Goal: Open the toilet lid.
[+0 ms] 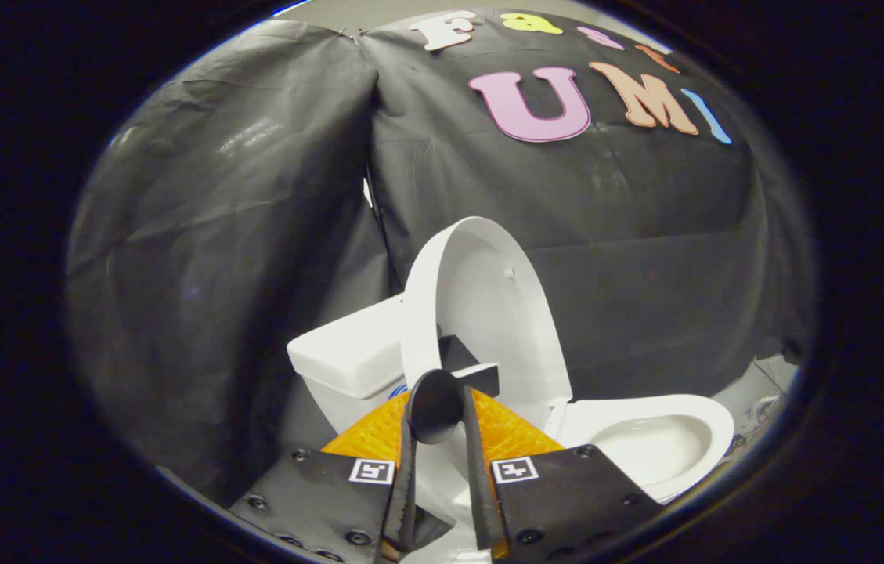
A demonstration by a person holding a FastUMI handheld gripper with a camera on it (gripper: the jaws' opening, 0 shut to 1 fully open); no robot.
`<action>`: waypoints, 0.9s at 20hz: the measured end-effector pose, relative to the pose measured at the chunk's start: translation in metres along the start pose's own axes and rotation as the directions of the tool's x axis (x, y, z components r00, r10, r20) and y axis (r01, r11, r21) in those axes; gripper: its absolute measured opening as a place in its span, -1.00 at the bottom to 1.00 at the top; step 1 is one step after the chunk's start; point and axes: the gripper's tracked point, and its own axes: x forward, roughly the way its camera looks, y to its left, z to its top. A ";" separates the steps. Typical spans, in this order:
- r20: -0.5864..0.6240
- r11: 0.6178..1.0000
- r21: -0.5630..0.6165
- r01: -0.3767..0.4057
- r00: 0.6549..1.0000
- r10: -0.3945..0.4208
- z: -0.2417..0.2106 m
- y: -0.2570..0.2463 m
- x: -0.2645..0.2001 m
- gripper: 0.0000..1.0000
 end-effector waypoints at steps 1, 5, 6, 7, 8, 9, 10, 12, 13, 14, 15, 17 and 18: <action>0.008 1.000 -0.002 -0.004 1.000 0.004 0.005 0.003 -0.001 -0.31; 0.098 0.999 0.035 0.008 0.995 -0.011 0.048 -0.002 -0.009 0.07; 0.128 0.999 0.038 -0.004 0.992 -0.001 0.060 -0.002 -0.012 0.15; 0.146 1.000 0.020 0.006 0.989 -0.009 0.071 -0.010 -0.014 0.23; 0.159 1.000 0.009 0.025 0.987 -0.027 0.079 -0.022 -0.018 0.31; 0.172 0.999 0.002 0.038 0.984 -0.038 0.085 -0.035 -0.022 0.39; 0.186 0.999 -0.007 0.050 0.981 -0.048 0.092 -0.049 -0.027 0.47; 0.197 0.996 -0.020 0.084 0.977 -0.078 0.102 -0.081 -0.038 0.47; 0.203 0.993 -0.018 0.119 0.973 -0.113 0.106 -0.104 -0.045 0.47; 0.210 0.987 -0.009 0.159 0.966 -0.153 0.111 -0.129 -0.053 0.47; 0.217 0.982 0.002 0.188 0.958 -0.184 0.115 -0.152 -0.062 0.47; 0.242 0.969 0.017 0.247 0.939 -0.244 0.124 -0.198 -0.084 0.47; 0.249 0.959 0.017 0.282 0.928 -0.277 0.128 -0.221 -0.095 0.47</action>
